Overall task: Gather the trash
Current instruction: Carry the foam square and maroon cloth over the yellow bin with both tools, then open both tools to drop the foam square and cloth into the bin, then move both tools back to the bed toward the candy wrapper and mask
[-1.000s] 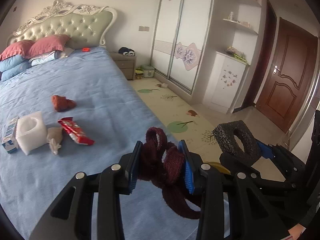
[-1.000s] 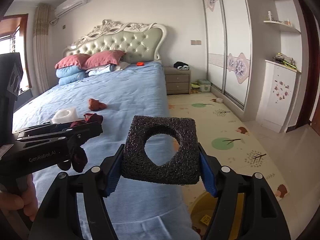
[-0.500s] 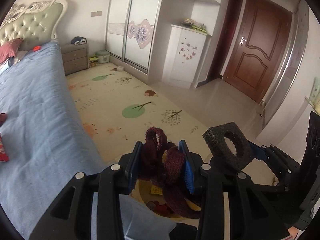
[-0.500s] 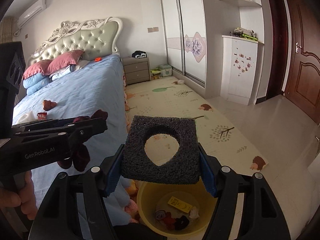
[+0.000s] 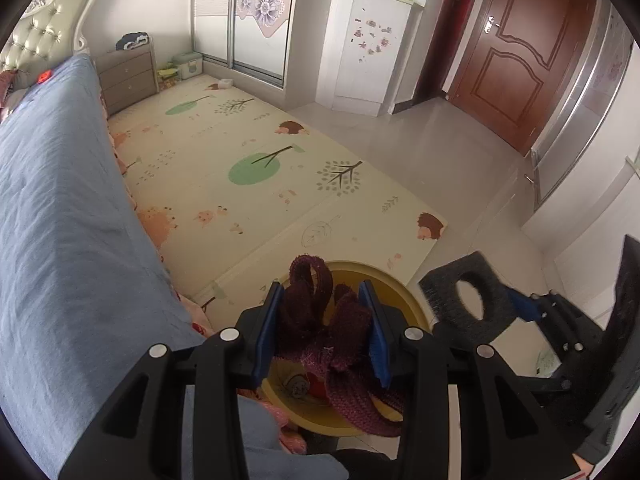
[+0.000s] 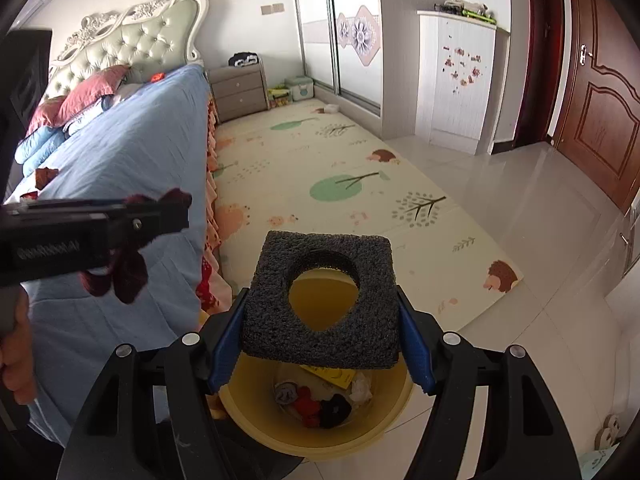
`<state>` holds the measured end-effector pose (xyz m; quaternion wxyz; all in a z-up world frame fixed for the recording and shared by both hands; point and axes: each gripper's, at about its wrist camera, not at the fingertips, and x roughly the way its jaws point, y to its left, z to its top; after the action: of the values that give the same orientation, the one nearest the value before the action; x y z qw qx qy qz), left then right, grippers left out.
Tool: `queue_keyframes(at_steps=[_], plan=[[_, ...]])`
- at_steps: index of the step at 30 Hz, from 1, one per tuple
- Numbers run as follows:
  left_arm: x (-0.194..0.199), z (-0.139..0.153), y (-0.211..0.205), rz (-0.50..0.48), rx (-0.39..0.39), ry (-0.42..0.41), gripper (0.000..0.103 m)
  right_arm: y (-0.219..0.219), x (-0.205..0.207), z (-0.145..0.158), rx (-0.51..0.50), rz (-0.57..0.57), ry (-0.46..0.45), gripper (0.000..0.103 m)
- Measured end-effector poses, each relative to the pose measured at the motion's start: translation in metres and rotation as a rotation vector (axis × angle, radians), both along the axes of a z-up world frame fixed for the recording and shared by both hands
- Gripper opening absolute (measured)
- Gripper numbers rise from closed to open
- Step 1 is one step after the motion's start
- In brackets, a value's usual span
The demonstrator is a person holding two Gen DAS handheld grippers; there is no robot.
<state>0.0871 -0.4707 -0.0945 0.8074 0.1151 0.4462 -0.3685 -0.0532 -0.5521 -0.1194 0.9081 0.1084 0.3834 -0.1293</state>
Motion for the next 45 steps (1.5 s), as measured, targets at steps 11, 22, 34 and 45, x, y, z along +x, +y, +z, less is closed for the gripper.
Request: queue_keyframes(at_steps=[11,22,34,45], plan=[[0.02,-0.023,-0.018,0.003,0.022,0.089,0.099,-0.016,0.013,-0.024,0.034,-0.001,0.05,0.092],[0.012,-0.012,-0.004,0.007,-0.062,0.037,0.099,-0.013,-0.003,-0.023,0.059,-0.011,0.009,0.092],[-0.012,0.044,0.082,0.07,-0.307,-0.116,0.099,0.034,-0.011,0.035,0.001,0.02,-0.184,0.092],[-0.026,0.083,0.237,0.442,-0.199,-0.363,0.099,0.145,0.025,0.093,-0.078,0.191,-0.317,0.095]])
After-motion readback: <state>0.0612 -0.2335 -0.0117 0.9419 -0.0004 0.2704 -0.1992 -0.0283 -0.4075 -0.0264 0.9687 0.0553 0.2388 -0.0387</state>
